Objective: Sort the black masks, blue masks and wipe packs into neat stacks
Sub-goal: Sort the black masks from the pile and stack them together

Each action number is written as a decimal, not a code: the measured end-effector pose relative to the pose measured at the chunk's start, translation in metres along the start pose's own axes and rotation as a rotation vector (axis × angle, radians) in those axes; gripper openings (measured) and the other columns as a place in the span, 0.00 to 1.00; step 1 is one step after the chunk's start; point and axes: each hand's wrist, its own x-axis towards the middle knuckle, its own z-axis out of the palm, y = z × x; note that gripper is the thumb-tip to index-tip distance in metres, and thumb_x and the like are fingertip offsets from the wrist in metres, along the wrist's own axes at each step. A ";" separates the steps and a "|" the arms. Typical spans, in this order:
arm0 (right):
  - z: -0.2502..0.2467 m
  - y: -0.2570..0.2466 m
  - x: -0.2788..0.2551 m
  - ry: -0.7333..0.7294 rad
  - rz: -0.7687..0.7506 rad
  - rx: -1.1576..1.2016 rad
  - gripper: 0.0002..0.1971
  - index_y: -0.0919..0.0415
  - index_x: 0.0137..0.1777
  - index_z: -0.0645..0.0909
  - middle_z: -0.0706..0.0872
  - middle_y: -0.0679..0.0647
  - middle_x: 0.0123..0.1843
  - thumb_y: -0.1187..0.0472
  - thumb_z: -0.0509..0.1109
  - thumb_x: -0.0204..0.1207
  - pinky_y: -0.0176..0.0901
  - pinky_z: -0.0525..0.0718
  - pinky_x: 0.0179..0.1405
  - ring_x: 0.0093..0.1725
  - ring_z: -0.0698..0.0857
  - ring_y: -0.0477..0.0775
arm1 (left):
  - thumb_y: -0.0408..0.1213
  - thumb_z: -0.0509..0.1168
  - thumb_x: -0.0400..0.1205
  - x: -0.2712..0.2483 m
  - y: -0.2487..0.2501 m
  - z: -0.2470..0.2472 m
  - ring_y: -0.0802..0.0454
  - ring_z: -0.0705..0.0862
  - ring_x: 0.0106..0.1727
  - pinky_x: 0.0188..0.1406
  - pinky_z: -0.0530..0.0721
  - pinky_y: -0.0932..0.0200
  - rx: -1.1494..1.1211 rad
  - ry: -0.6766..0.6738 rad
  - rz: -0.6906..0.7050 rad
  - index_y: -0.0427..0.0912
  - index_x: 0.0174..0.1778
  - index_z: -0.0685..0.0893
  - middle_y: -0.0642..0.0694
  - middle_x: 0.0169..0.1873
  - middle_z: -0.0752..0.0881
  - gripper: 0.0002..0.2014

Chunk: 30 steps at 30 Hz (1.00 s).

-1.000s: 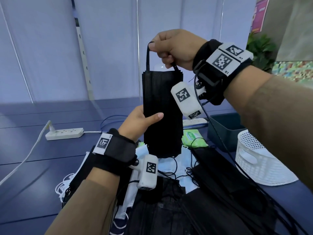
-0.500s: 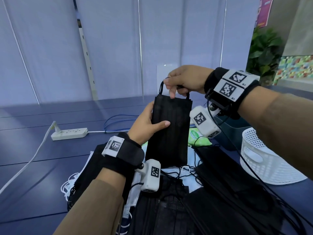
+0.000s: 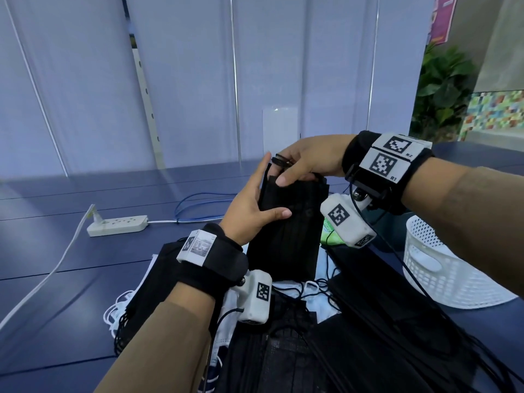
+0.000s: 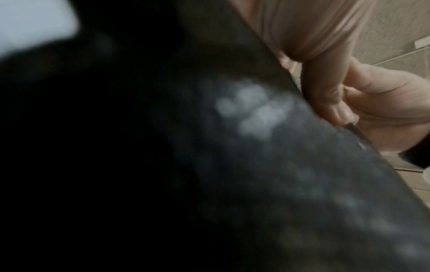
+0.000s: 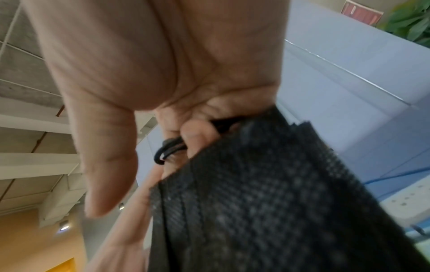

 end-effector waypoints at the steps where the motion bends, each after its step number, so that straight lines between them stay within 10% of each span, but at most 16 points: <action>1: 0.002 0.000 0.001 -0.025 0.011 -0.003 0.13 0.68 0.56 0.81 0.78 0.61 0.32 0.62 0.72 0.74 0.38 0.73 0.27 0.28 0.76 0.51 | 0.42 0.77 0.65 0.000 0.000 0.000 0.56 0.76 0.72 0.76 0.70 0.43 0.013 0.012 0.011 0.60 0.81 0.55 0.55 0.73 0.75 0.51; 7: 0.009 0.002 0.001 0.000 0.054 0.045 0.06 0.55 0.37 0.82 0.85 0.51 0.31 0.61 0.70 0.77 0.39 0.80 0.30 0.28 0.82 0.50 | 0.39 0.77 0.67 0.000 -0.003 0.001 0.48 0.85 0.60 0.67 0.79 0.41 0.023 0.045 0.019 0.62 0.76 0.61 0.41 0.60 0.85 0.44; 11: 0.006 0.008 -0.001 0.087 0.047 0.055 0.13 0.65 0.48 0.85 0.88 0.62 0.44 0.54 0.73 0.73 0.56 0.83 0.53 0.41 0.84 0.58 | 0.41 0.75 0.70 0.002 -0.007 0.000 0.43 0.86 0.59 0.63 0.80 0.35 0.021 0.037 0.022 0.63 0.65 0.71 0.40 0.58 0.86 0.30; 17: -0.005 0.010 -0.005 0.067 -0.020 0.243 0.15 0.59 0.31 0.69 0.70 0.48 0.18 0.62 0.67 0.79 0.41 0.73 0.33 0.23 0.76 0.48 | 0.37 0.72 0.72 0.003 -0.011 0.001 0.45 0.88 0.52 0.58 0.84 0.38 0.079 0.049 0.026 0.63 0.58 0.72 0.41 0.49 0.88 0.24; 22: -0.030 0.007 -0.013 0.232 -0.051 0.459 0.11 0.59 0.55 0.73 0.71 0.50 0.22 0.73 0.63 0.78 0.46 0.81 0.39 0.20 0.74 0.47 | 0.40 0.70 0.73 0.004 -0.016 0.000 0.54 0.85 0.51 0.62 0.81 0.41 0.165 0.067 0.028 0.62 0.45 0.78 0.58 0.46 0.86 0.12; 30: -0.043 -0.007 -0.017 0.344 -0.191 0.615 0.20 0.55 0.66 0.73 0.77 0.53 0.35 0.74 0.61 0.78 0.40 0.77 0.30 0.23 0.66 0.47 | 0.53 0.57 0.80 0.007 -0.004 0.002 0.47 0.83 0.47 0.53 0.82 0.39 0.113 0.289 0.114 0.48 0.47 0.77 0.45 0.44 0.84 0.12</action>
